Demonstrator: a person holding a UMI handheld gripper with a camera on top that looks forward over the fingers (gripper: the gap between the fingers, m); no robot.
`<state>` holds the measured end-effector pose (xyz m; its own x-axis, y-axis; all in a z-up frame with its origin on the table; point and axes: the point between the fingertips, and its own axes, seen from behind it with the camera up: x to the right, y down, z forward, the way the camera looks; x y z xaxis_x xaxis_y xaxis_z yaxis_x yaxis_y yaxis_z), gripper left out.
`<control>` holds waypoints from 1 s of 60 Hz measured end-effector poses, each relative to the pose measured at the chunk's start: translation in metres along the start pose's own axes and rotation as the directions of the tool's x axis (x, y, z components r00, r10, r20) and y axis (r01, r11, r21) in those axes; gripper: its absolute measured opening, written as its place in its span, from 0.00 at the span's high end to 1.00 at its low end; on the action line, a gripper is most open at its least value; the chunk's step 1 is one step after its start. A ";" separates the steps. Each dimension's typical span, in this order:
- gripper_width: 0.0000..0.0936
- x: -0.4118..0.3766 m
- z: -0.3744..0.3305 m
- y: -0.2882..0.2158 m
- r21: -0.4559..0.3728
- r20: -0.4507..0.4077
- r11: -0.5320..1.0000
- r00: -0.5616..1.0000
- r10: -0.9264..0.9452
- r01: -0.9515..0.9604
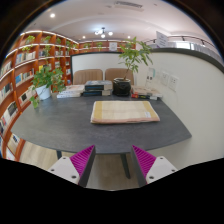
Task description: Fold towel
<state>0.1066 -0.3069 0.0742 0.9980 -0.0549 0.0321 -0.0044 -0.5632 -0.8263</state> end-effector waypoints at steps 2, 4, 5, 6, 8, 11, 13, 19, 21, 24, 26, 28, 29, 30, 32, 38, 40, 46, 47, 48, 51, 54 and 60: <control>0.25 -0.013 0.021 -0.007 -0.004 0.026 1.000 1.000 -0.002 0.002; 0.25 -0.025 0.041 -0.014 -0.004 0.052 1.000 0.999 -0.003 0.004; 0.24 -0.031 0.050 -0.018 -0.004 0.062 1.000 0.998 -0.004 0.004; 0.24 -0.036 0.060 -0.023 -0.004 0.071 1.000 0.997 -0.006 0.006; 0.24 -0.046 0.078 -0.032 -0.004 0.088 1.000 0.996 -0.011 0.012; 0.24 -0.060 0.106 -0.048 0.006 0.107 1.000 0.994 -0.024 0.024; 0.24 -0.069 0.125 -0.058 0.008 0.119 1.000 0.992 -0.031 0.030; 0.24 -0.088 0.179 -0.085 0.000 0.135 0.999 0.990 -0.044 0.044; 0.25 -0.091 0.197 -0.091 -0.008 0.129 0.999 0.990 -0.048 0.050; 0.25 -0.096 0.222 -0.099 -0.020 0.124 0.998 0.991 -0.053 0.056; 0.26 -0.098 0.238 -0.103 -0.022 0.119 0.998 0.991 -0.059 0.062; 0.28 -0.099 0.251 -0.105 -0.030 0.114 0.997 0.991 -0.063 0.067; 0.29 -0.099 0.257 -0.105 -0.037 0.111 0.997 0.992 -0.065 0.069; 0.30 -0.099 0.262 -0.104 -0.046 0.108 0.996 0.992 -0.067 0.073; 0.32 -0.096 0.271 -0.101 -0.064 0.097 0.995 0.993 -0.068 0.074; 0.52 -0.084 0.284 -0.098 -0.070 0.045 0.996 0.997 -0.058 0.061; 0.65 -0.079 0.285 -0.099 -0.065 0.024 0.996 0.998 -0.062 0.064; 0.92 -0.069 0.286 -0.097 -0.083 -0.016 0.987 0.990 -0.139 0.137; 0.93 -0.069 0.286 -0.097 -0.087 -0.015 0.985 0.989 -0.148 0.146; 0.95 -0.069 0.287 -0.097 -0.091 -0.011 0.984 0.988 -0.154 0.152; 0.96 -0.070 0.287 -0.096 -0.109 -0.003 0.978 0.984 -0.177 0.176; 0.96 -0.070 0.287 -0.096 -0.123 0.014 0.976 0.984 -0.180 0.180; 0.97 -0.071 0.282 -0.100 -0.144 0.082 0.982 0.991 -0.110 0.121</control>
<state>0.0537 -0.0144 -0.0044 0.9943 0.0749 0.0764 0.1069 -0.6782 -0.7270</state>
